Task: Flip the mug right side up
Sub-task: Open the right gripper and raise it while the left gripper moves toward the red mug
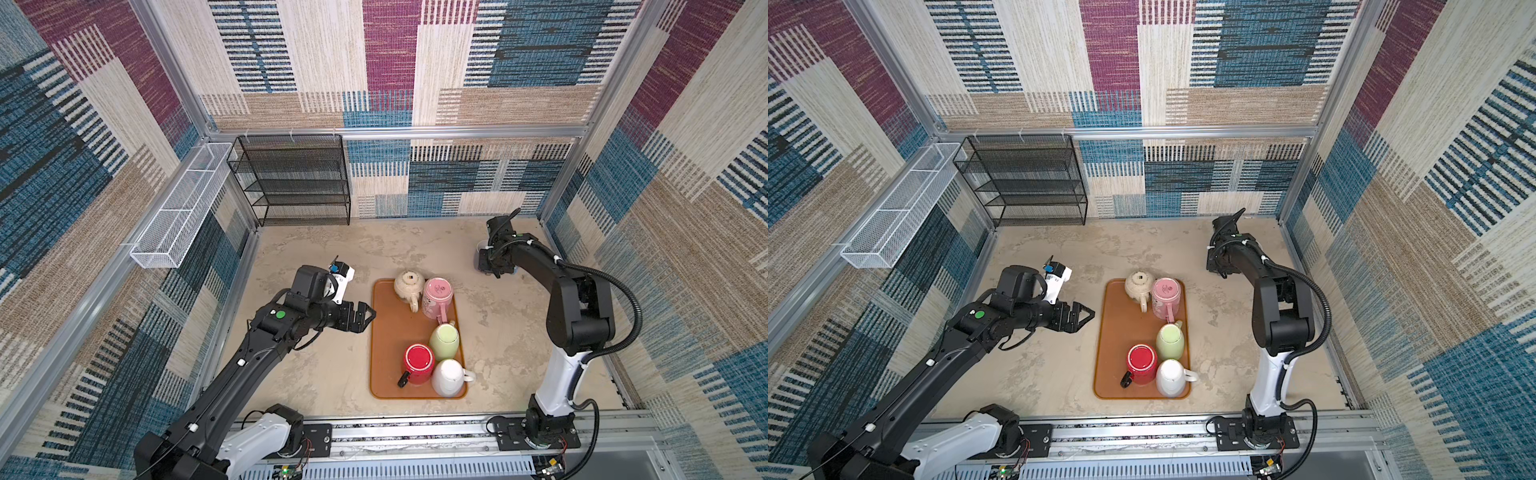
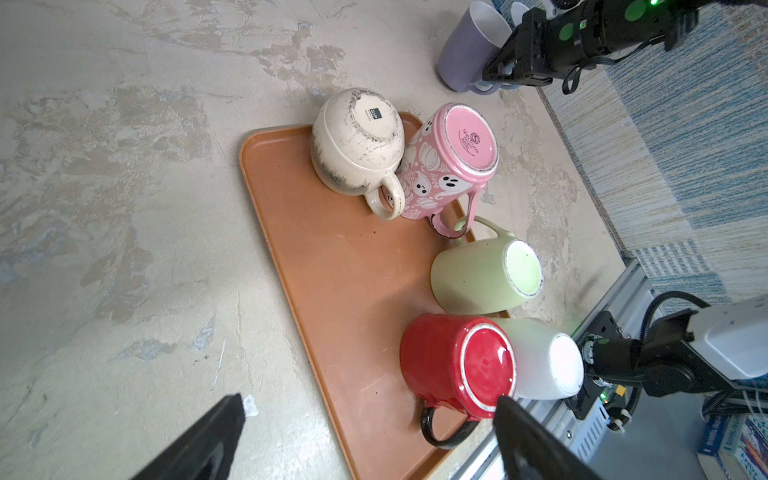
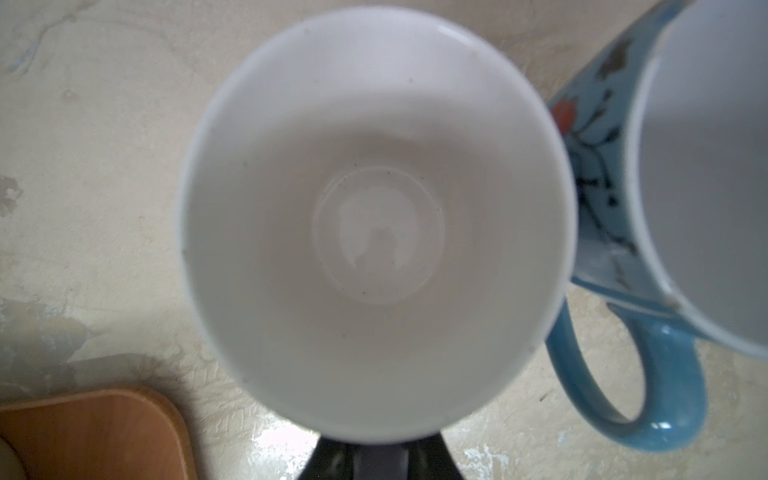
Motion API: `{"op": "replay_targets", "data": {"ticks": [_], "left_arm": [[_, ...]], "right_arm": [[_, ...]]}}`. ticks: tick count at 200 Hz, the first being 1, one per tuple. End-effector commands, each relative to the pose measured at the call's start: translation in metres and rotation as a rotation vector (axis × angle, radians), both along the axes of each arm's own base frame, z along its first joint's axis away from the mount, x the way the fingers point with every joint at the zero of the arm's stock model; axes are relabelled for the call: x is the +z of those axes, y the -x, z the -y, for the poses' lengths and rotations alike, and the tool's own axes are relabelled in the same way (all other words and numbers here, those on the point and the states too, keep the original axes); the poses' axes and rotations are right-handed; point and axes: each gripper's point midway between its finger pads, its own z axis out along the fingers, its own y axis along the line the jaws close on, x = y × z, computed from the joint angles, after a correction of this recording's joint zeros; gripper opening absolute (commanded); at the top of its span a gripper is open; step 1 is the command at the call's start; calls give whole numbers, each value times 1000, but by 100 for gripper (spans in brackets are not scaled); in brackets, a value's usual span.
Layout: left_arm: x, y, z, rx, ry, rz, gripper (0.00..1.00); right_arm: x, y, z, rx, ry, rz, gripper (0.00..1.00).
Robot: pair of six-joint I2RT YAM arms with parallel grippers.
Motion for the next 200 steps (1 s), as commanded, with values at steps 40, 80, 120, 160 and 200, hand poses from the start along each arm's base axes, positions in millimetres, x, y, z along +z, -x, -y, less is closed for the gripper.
{"op": "replay_targets", "data": {"ticks": [40,80,120,160,200], "left_arm": [[-1,0,1,-17,-6,7,99],[-1,0,1,-17,-7,8,99],[-1,0,1,-18,-7,9,99],[-1,-1,0,-15,-13,14,99],[-1,-1,0,-14,-15,14,99]], "right_arm": [[3,-15,8,-9,41,44,1],[1,-15,9,-10,46,39,8],[-3,-16,10,-11,53,28,15],[-5,-16,11,-11,56,20,22],[-5,-14,11,-10,55,18,33]]}}
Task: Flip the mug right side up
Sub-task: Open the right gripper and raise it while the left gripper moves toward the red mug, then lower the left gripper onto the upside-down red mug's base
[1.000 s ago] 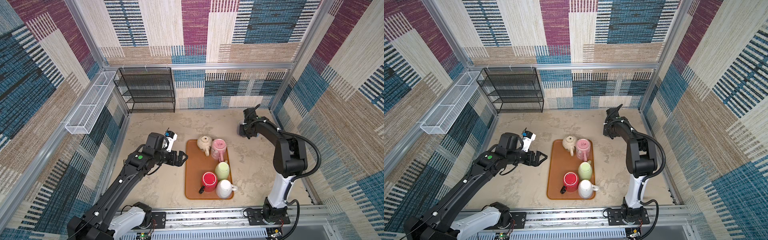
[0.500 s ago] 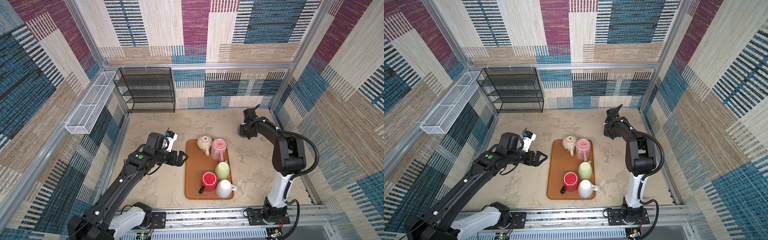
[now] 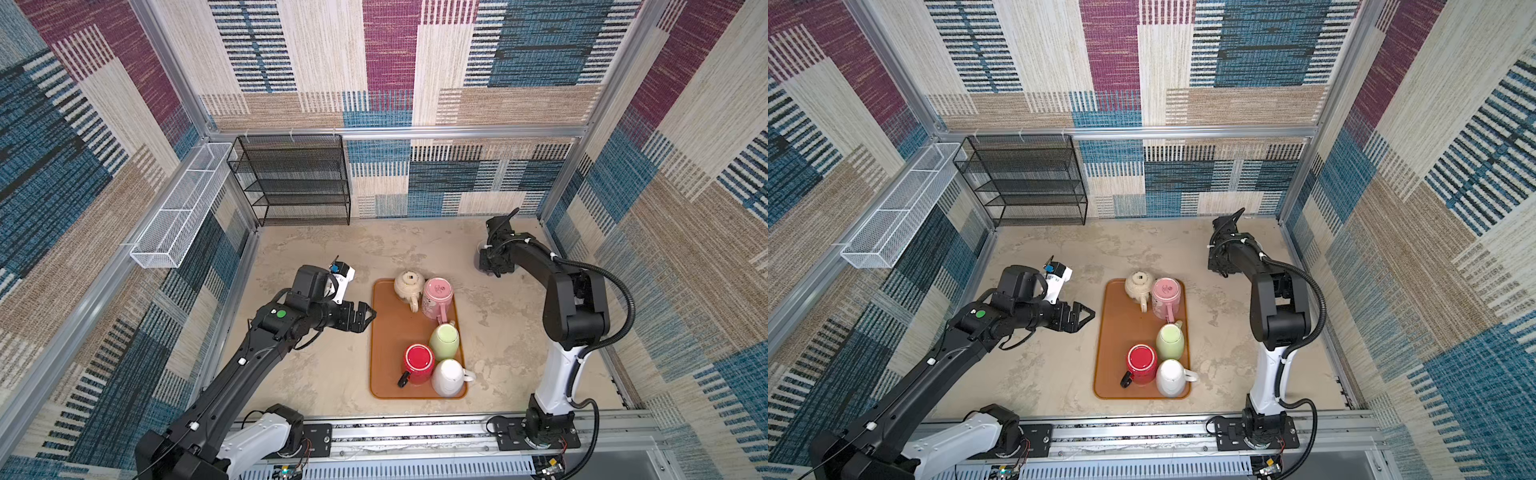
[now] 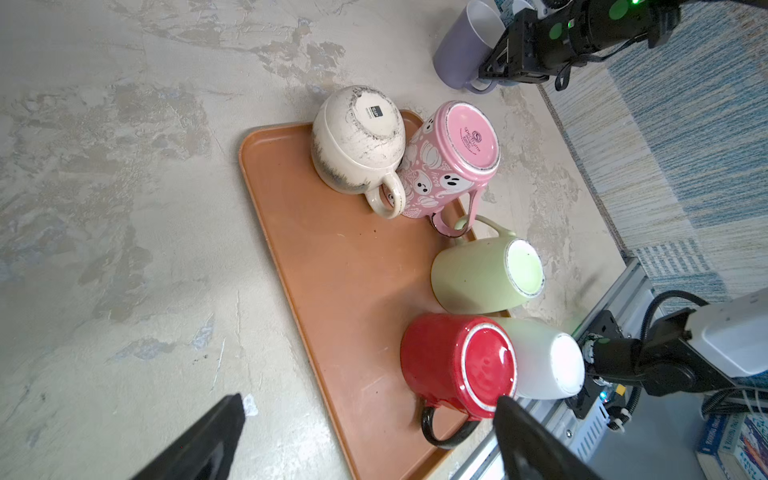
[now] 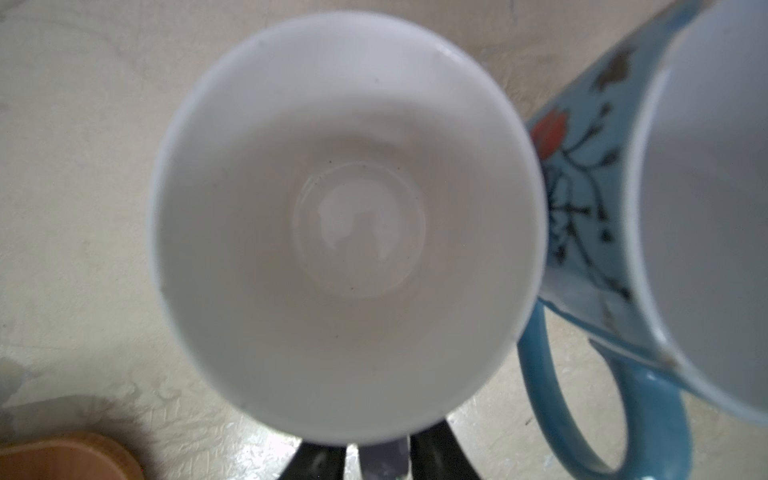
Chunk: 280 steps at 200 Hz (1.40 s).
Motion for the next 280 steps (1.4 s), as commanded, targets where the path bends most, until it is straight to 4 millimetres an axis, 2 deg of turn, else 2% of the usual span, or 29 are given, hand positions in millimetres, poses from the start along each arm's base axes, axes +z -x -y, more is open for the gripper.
{"op": "replay_targets", "data": {"ticks": [1,46,89,123,152,179,196,200,210,246,280], "left_arm": [[0,0,0,-14,-12,18,99],[1,0,1,-24,-11,20,97],[-3,7,9,-80,-46,18,94],[-1,16,17,-134,-98,38,89],[-3,28,25,-182,-114,34,83],[-8,39,31,-220,-129,22,76],[-12,46,35,-235,-133,10,70],[-13,48,37,-240,-137,10,64],[-17,53,39,-253,-150,5,60],[-31,69,47,-292,-216,15,56],[-46,83,51,-315,-275,13,51]], "right_arm": [[5,-6,2,1,12,31,33],[13,-4,0,5,0,45,41],[38,-2,-8,21,-48,108,47],[69,6,-36,82,-191,252,50],[112,20,-61,164,-291,404,52],[140,38,-86,245,-364,498,54],[147,48,-100,278,-409,520,53],[147,50,-102,281,-418,522,53],[149,55,-108,298,-442,529,53],[161,71,-132,365,-504,571,54],[170,81,-140,406,-542,597,54]]}}
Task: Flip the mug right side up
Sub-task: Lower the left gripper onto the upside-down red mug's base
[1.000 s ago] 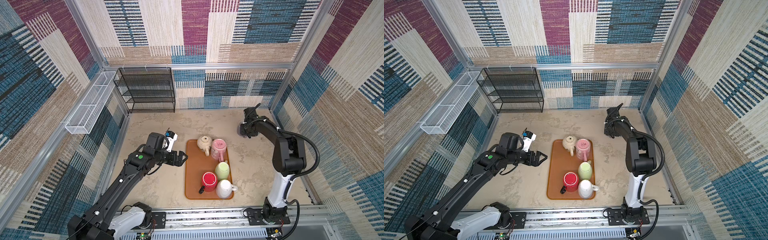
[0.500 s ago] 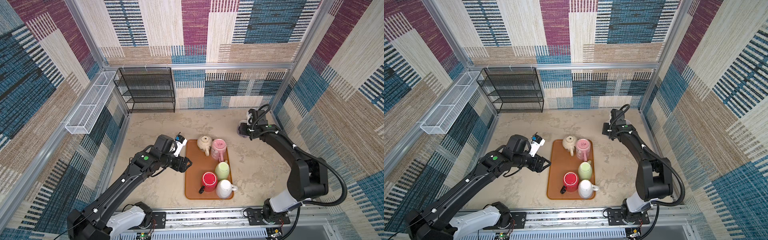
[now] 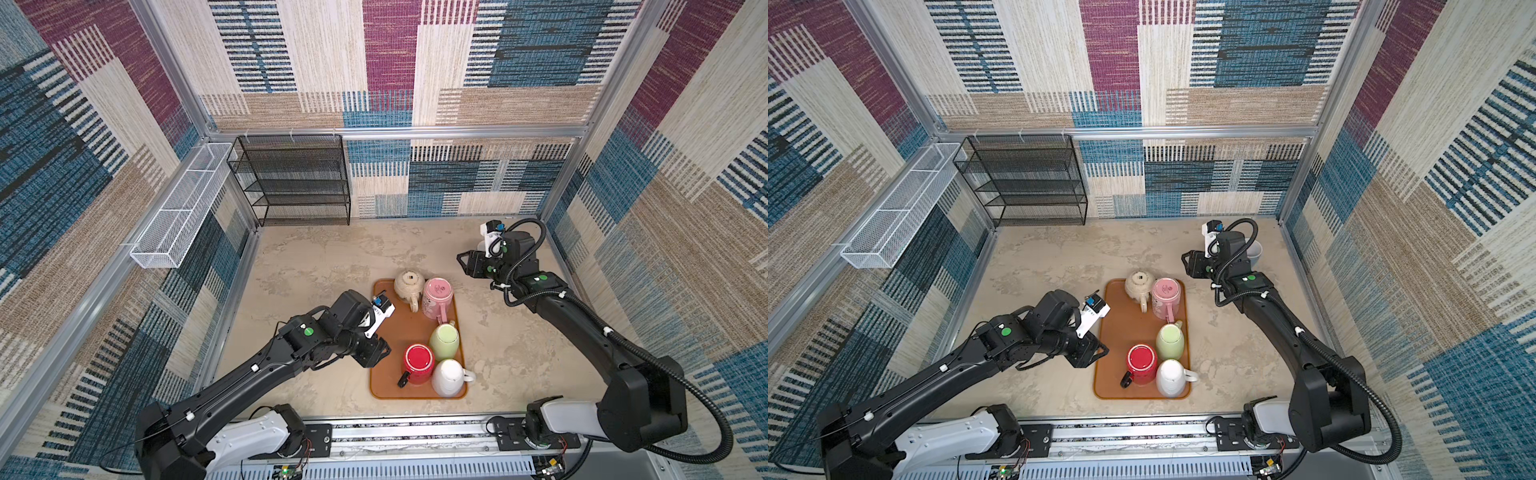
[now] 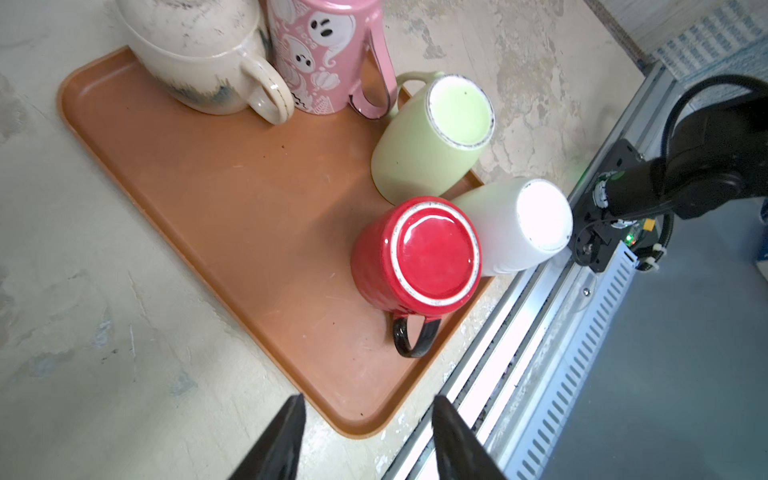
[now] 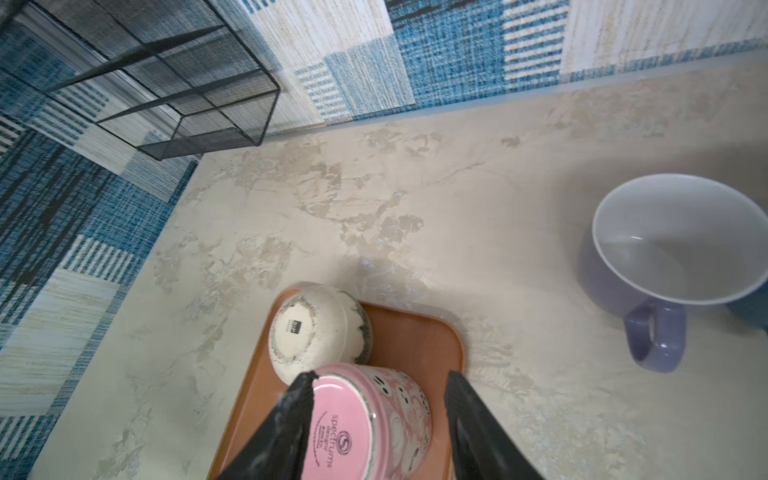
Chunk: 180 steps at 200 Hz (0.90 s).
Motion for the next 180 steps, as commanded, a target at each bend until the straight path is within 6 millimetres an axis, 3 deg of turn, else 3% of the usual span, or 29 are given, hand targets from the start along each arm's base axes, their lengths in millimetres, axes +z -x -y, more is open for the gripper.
{"op": "replay_targets", "data": {"ticks": [1,54,84,120,143,180], "left_arm": [[-11,3,-4,38,-54,4,51],[-31,17,3,33,-70,18,38],[-35,27,13,0,-39,28,36],[-43,40,24,-48,-23,28,43],[-51,41,29,-54,-37,28,50],[-60,38,44,-65,-35,40,51]], "right_arm": [[18,1,-9,35,-53,63,54],[22,10,-8,41,-65,86,54],[17,12,-6,35,-59,81,55],[15,14,-5,31,-58,84,55],[15,15,-5,33,-60,88,55],[17,18,-5,34,-65,95,55]]}}
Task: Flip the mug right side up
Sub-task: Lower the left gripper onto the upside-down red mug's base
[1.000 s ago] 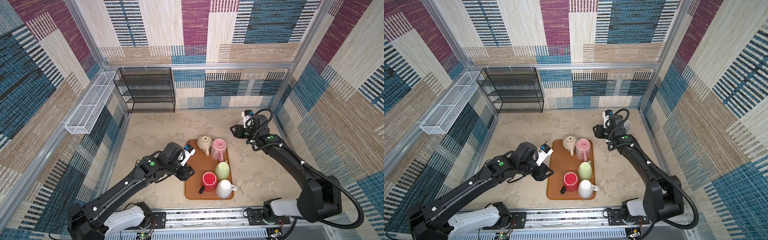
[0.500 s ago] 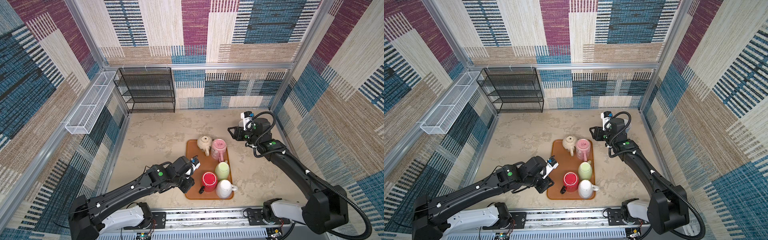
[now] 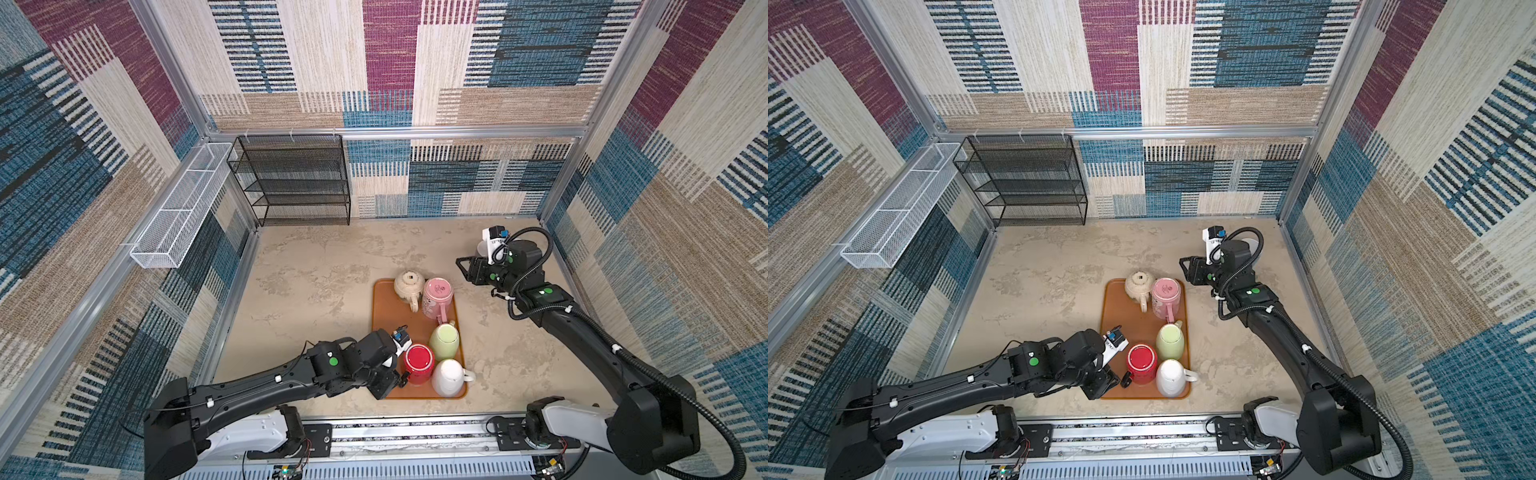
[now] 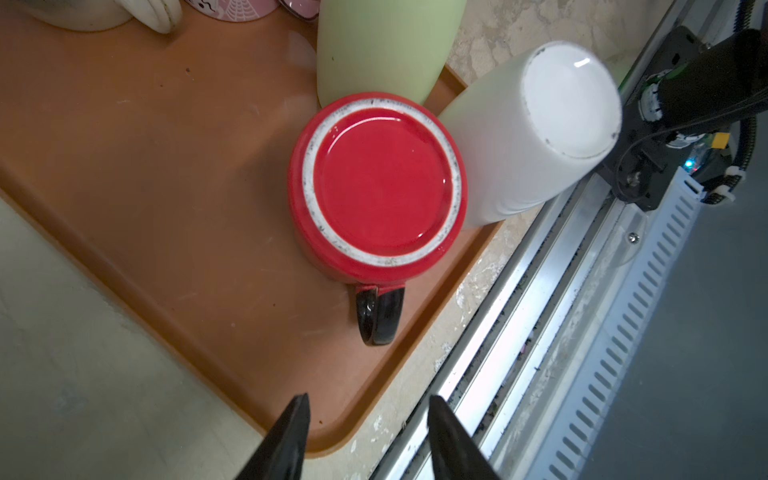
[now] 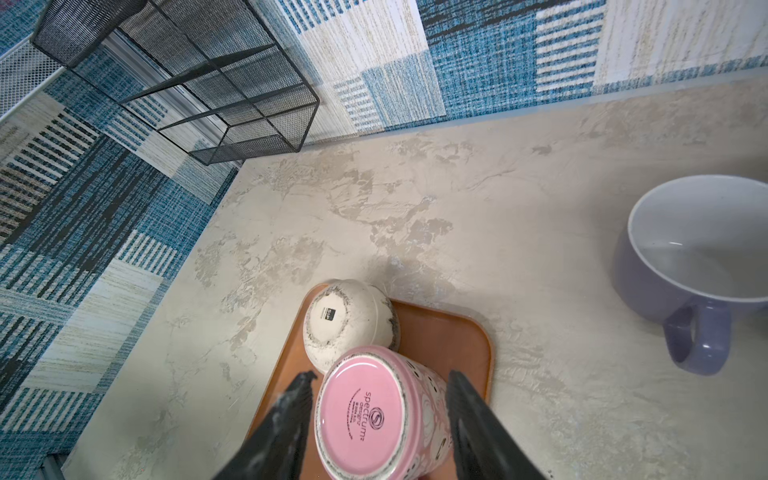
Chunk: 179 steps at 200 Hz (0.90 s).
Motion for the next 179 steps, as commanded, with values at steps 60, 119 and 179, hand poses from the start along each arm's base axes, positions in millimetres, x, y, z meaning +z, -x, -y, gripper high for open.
{"op": "replay_targets", "data": {"ticks": [60,119,179], "left_arm": [[-9,-16,36,6,49,32,51],[-24,-19,37,25,5,22,47],[-37,-21,36,47,-31,7,40]], "right_arm": [[9,5,1,0,-19,36,55],[10,11,4,-8,-8,45,55],[7,13,5,-8,-1,40,55]]}}
